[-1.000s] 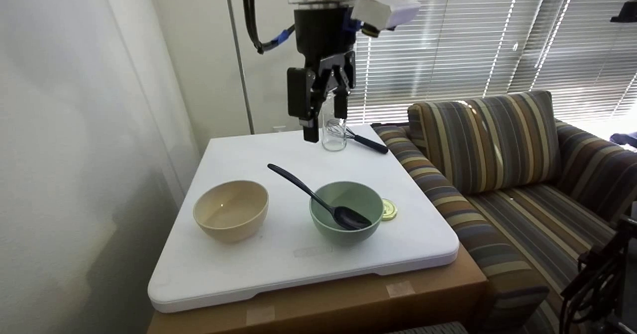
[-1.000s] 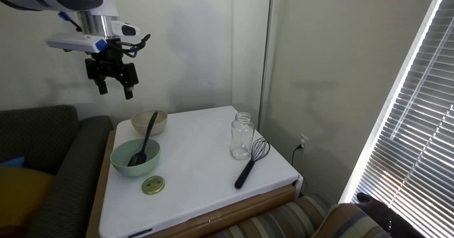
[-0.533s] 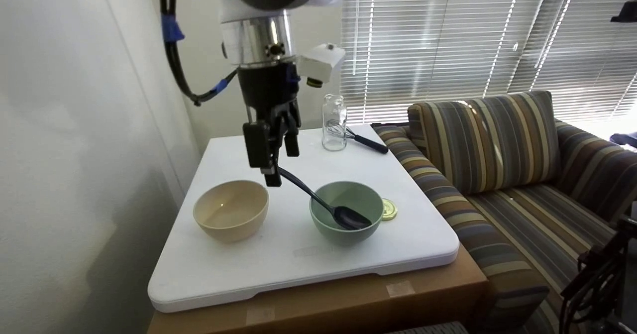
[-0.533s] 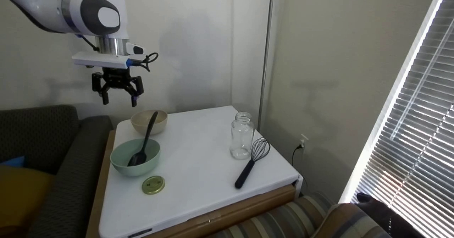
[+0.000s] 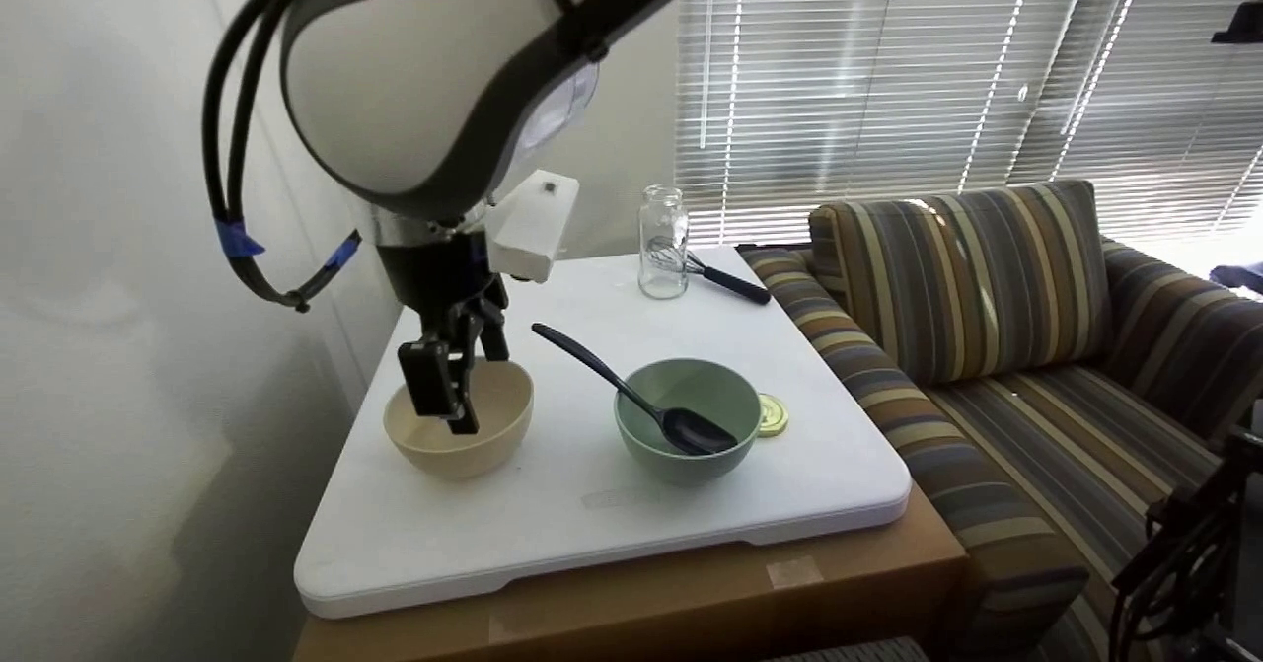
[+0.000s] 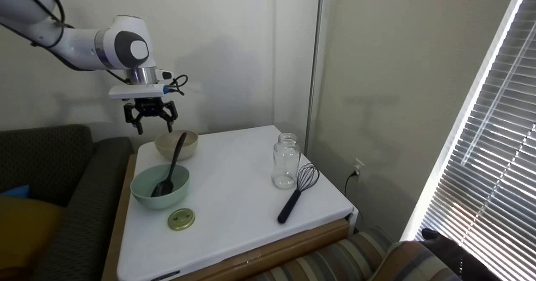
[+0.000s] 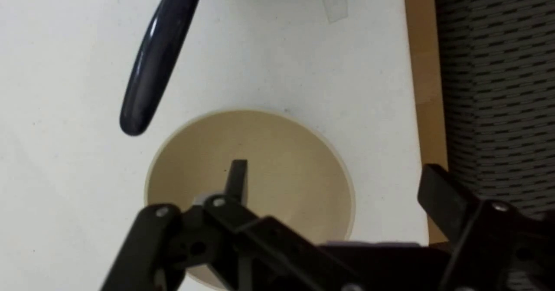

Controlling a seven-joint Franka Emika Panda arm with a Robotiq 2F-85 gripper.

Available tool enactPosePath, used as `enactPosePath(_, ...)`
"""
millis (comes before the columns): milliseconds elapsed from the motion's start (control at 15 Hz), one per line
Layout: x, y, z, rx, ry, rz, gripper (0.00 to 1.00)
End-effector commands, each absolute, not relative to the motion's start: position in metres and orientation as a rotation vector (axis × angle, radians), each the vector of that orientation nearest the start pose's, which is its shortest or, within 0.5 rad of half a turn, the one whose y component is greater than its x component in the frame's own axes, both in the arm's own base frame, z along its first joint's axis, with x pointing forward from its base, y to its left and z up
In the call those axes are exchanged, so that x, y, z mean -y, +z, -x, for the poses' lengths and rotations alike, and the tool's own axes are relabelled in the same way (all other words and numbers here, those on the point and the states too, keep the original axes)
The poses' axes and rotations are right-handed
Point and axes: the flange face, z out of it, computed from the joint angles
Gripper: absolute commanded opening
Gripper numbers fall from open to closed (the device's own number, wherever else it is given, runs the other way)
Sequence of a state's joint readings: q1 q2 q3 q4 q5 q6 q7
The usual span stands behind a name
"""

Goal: Move the brown bowl between the blue bowl and glass bottle

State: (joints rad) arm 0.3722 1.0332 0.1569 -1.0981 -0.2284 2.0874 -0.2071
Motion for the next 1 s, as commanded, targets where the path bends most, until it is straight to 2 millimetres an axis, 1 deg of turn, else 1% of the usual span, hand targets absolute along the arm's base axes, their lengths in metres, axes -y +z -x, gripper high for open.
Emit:
enactPosePath(0, -0.347, 0.166, -0.713, 1.193, -0.027, 2.962, 1.0)
enactPosePath(200, -0.345, 0.159, -0.726, 1.133, -0.073, 2.968, 1.0)
enactPosePath(400, -0.344, 0.147, -0.728, 1.11, -0.075, 2.959, 1.0)
enactPosePath(600, -0.353, 0.138, -0.721, 1.105, -0.03, 2.921, 1.0)
enactPosePath(800, -0.369, 0.142, -0.712, 1.114, 0.011, 2.876, 1.0)
enactPosePath(933, -0.375, 0.142, -0.707, 1.124, 0.042, 2.861, 1.0)
